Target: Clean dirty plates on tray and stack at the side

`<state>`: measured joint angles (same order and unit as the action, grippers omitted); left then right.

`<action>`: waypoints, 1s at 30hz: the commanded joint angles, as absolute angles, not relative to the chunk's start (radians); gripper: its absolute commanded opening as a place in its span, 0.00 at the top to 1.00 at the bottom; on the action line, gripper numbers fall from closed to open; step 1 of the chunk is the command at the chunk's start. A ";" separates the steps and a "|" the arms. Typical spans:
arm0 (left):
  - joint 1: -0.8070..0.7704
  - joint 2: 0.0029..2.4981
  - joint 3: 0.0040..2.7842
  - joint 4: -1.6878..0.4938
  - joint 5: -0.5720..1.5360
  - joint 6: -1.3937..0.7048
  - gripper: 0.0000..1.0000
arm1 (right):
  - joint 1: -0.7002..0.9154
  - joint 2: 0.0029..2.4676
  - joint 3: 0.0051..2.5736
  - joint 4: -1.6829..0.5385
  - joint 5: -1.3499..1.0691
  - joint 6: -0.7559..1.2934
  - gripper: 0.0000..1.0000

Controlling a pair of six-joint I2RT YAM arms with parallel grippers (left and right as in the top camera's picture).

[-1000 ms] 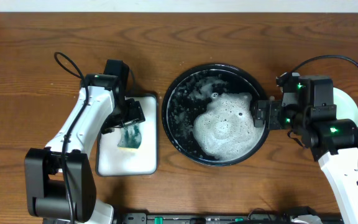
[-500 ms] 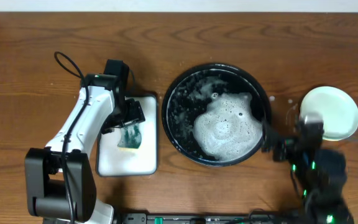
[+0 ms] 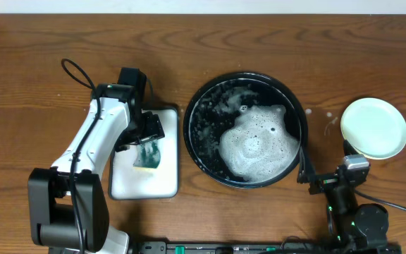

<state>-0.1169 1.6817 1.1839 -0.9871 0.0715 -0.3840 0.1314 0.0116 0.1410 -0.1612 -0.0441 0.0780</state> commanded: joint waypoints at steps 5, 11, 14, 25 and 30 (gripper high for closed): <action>-0.116 1.673 1.182 -0.989 0.062 -0.374 0.17 | 0.137 0.005 0.005 0.003 -0.027 0.061 0.01; -0.116 1.673 1.182 -0.989 0.062 -0.374 0.17 | 0.136 0.005 0.006 -0.034 -0.027 0.062 0.01; -0.116 1.673 1.182 -0.989 0.062 -0.374 0.17 | 0.136 0.007 0.006 -0.074 -0.026 0.062 0.01; -0.116 1.673 1.182 -0.989 0.062 -0.374 0.17 | 0.136 0.009 0.006 -0.072 -0.027 0.062 0.01; -0.116 1.673 1.182 -0.989 0.062 -0.374 0.17 | 0.136 0.009 0.006 -0.072 -0.027 0.062 0.01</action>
<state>-0.1169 1.6817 1.1839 -0.9871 0.0715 -0.3840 0.1314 0.0120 0.0067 -0.0673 -0.0330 0.0742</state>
